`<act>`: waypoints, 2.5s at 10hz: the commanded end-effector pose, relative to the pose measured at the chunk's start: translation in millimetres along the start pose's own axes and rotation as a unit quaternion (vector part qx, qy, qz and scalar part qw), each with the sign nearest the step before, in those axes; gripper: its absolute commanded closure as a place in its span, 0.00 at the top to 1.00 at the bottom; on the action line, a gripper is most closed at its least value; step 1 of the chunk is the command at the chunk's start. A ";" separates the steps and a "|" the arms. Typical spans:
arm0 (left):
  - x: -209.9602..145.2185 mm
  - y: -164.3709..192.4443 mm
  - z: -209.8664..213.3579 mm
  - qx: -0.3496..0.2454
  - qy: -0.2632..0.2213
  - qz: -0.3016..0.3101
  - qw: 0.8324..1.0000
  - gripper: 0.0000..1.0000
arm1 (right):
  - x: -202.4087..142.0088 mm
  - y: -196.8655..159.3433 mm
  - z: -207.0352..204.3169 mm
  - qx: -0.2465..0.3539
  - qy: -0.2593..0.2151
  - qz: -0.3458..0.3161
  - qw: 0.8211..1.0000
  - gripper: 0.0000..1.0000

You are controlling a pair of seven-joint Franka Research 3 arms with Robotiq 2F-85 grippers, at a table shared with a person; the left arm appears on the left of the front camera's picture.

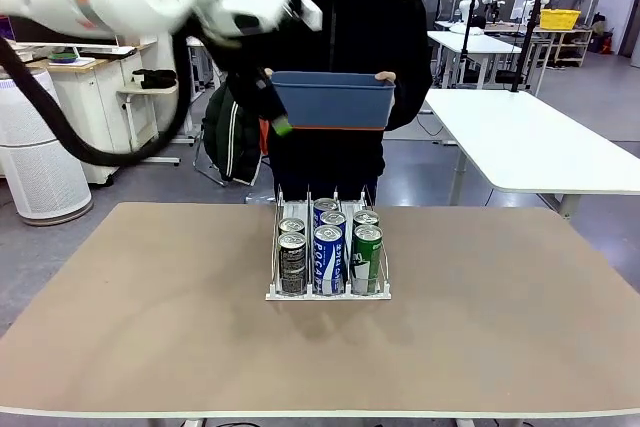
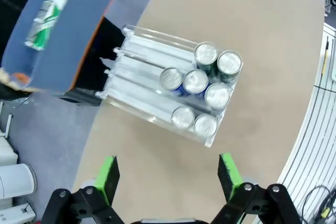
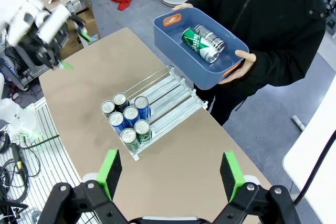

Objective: Fill the beverage cans into the dispenser.
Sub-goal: Pick up the Pepsi coke handed by the human.

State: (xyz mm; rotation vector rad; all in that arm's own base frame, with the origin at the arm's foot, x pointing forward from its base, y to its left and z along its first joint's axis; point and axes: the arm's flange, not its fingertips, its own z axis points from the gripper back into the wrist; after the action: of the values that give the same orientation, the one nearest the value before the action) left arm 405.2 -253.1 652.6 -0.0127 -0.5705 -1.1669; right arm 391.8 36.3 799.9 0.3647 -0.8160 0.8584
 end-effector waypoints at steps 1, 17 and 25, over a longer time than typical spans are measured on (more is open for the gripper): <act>-6.8 22.0 54.5 -0.005 0.003 0.011 1.000 1.00 | -0.1 0.3 -0.3 0.000 0.000 -0.001 1.000 1.00; -20.9 60.8 198.3 0.070 -0.076 0.115 0.988 1.00 | -0.1 0.3 -0.3 0.000 0.000 -0.001 1.000 1.00; -15.0 58.4 203.2 0.025 -0.126 0.078 0.989 1.00 | -0.1 0.3 -0.3 0.000 0.000 -0.001 1.000 1.00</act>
State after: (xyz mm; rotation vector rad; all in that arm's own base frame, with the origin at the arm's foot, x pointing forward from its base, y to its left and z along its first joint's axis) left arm 366.6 -162.4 836.1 -0.1286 -0.8063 -0.9803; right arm 391.8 36.2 799.9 0.3647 -0.8162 0.8583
